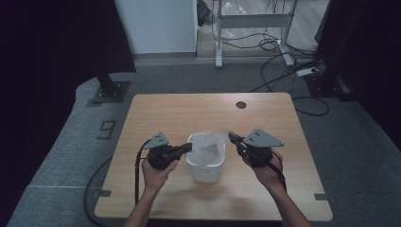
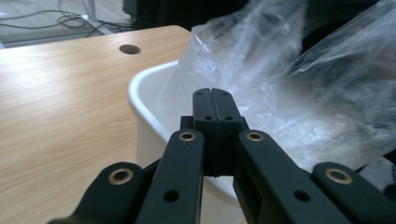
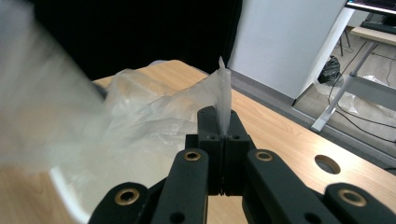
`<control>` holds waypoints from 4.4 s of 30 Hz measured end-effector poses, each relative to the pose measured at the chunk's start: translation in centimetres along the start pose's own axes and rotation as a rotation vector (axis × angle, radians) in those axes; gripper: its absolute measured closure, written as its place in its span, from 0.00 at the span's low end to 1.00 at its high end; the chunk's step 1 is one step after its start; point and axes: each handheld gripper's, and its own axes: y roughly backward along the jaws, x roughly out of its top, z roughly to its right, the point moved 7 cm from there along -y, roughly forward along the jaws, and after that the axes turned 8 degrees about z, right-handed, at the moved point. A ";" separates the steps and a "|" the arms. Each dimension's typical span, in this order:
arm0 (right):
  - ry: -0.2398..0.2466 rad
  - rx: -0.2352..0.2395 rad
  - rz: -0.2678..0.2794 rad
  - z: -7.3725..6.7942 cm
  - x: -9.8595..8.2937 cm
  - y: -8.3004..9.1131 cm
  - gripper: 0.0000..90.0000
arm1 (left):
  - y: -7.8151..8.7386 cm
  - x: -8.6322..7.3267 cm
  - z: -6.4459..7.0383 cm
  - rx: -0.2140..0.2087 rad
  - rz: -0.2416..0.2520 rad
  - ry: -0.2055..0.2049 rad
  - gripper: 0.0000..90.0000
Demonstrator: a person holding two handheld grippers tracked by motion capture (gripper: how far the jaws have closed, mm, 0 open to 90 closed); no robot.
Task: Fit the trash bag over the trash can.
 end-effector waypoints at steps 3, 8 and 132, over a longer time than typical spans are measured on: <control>-0.025 -0.006 0.010 0.7 0.1 -0.4 0.98 | -0.2 -0.2 0.4 -0.015 -0.007 0.000 1.00; -0.058 -0.004 0.022 1.0 0.0 -0.8 0.88 | -0.5 -0.1 0.5 -0.011 -0.008 0.000 1.00; -0.137 0.099 0.026 -1.3 -7.0 2.2 0.99 | 3.0 -2.0 -1.6 0.007 0.042 0.049 1.00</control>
